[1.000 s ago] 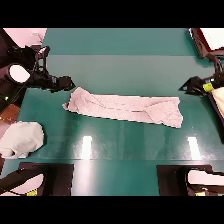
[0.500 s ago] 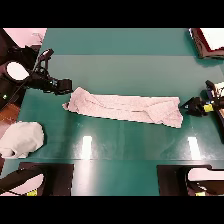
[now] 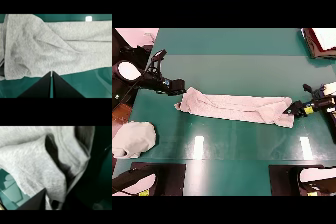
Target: Fold the shirts.
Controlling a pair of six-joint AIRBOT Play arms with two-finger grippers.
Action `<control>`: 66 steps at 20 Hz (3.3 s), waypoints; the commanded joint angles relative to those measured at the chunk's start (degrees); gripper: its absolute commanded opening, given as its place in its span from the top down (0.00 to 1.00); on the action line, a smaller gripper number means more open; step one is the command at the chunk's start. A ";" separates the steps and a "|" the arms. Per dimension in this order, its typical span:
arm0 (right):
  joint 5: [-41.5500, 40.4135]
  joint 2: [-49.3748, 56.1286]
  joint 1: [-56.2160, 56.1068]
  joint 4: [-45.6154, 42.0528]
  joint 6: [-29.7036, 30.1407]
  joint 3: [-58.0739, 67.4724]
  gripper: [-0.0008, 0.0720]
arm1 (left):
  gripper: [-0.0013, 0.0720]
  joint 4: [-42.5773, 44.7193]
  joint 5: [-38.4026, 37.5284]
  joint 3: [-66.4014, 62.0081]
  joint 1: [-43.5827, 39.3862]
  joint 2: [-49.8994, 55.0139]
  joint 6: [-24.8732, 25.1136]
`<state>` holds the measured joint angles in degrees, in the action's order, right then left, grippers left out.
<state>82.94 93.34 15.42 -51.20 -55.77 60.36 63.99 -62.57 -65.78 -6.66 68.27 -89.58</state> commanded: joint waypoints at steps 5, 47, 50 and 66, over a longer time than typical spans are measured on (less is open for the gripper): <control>0.57 -7.28 -1.77 4.33 -0.07 0.02 0.97 | 0.95 -6.19 0.72 -0.28 -3.48 5.46 3.08; -18.71 19.91 -64.11 10.32 -8.57 57.48 0.45 | 0.95 12.94 -2.60 -25.64 8.76 1.84 4.48; -7.69 15.30 -58.90 2.49 -11.93 54.29 0.45 | 0.95 11.61 -5.57 -25.64 8.76 1.86 4.50; -23.41 -1.68 -33.79 17.38 -17.18 3.21 0.06 | 0.95 9.70 -5.86 -25.46 8.76 2.08 4.55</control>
<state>63.90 90.48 -17.89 -39.75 -74.06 67.46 74.02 -69.01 -91.24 2.11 70.35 -85.06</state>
